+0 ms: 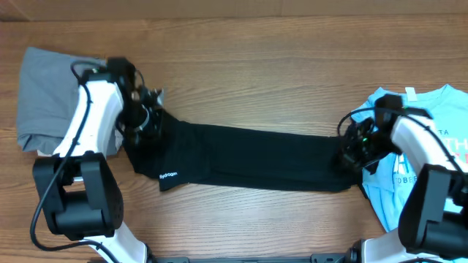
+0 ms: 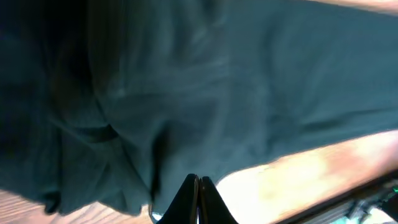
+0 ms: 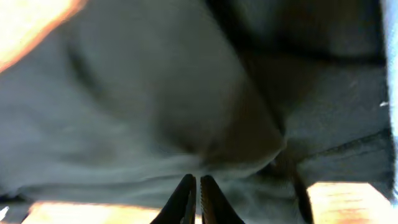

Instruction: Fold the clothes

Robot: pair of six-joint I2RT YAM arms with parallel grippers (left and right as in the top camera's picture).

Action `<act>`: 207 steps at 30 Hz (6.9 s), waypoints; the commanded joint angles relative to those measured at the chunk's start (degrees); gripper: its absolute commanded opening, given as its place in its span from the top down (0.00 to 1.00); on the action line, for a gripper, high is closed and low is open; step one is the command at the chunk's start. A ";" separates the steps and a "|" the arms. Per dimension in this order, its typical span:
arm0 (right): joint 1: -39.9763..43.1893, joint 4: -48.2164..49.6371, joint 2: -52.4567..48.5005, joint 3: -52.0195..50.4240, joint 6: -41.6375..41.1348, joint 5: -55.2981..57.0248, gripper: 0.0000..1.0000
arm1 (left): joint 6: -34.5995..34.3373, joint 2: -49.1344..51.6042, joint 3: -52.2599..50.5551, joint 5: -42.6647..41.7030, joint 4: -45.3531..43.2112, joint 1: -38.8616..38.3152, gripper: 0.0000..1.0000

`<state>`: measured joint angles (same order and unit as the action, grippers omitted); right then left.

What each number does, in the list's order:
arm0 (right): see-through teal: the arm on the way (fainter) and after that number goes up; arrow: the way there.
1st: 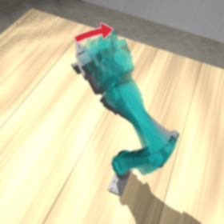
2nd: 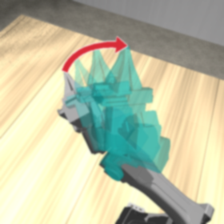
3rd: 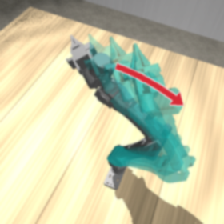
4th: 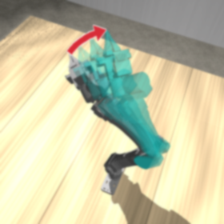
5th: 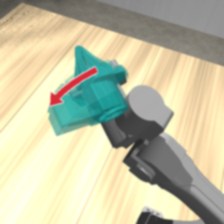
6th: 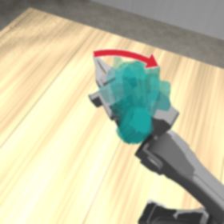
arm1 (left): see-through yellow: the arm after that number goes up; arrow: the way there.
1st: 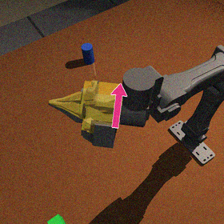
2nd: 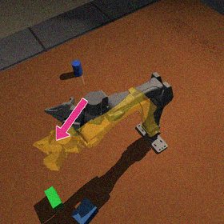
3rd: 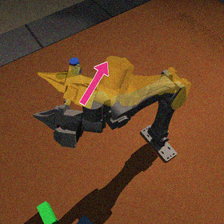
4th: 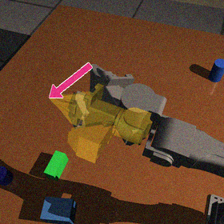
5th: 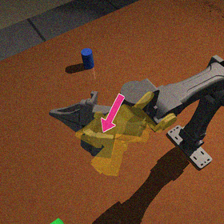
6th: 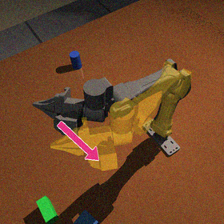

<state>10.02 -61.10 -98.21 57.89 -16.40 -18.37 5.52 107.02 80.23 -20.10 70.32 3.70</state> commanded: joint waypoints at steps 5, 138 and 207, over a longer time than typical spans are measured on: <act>-1.18 12.07 -0.68 -7.76 -12.46 11.43 0.93 | -9.14 -0.92 -11.78 8.76 -10.88 -0.15 0.96; 1.64 -9.25 -5.60 27.61 15.30 4.42 0.96 | -5.66 -24.20 11.06 -2.45 1.60 7.15 0.50; -29.51 12.68 -8.87 10.27 -7.63 -0.28 0.96 | -5.68 -24.20 11.06 -2.45 1.20 7.15 0.46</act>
<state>-17.47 -51.90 -107.28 72.88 -16.80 -16.40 -1.28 83.53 90.28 -21.52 71.59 10.98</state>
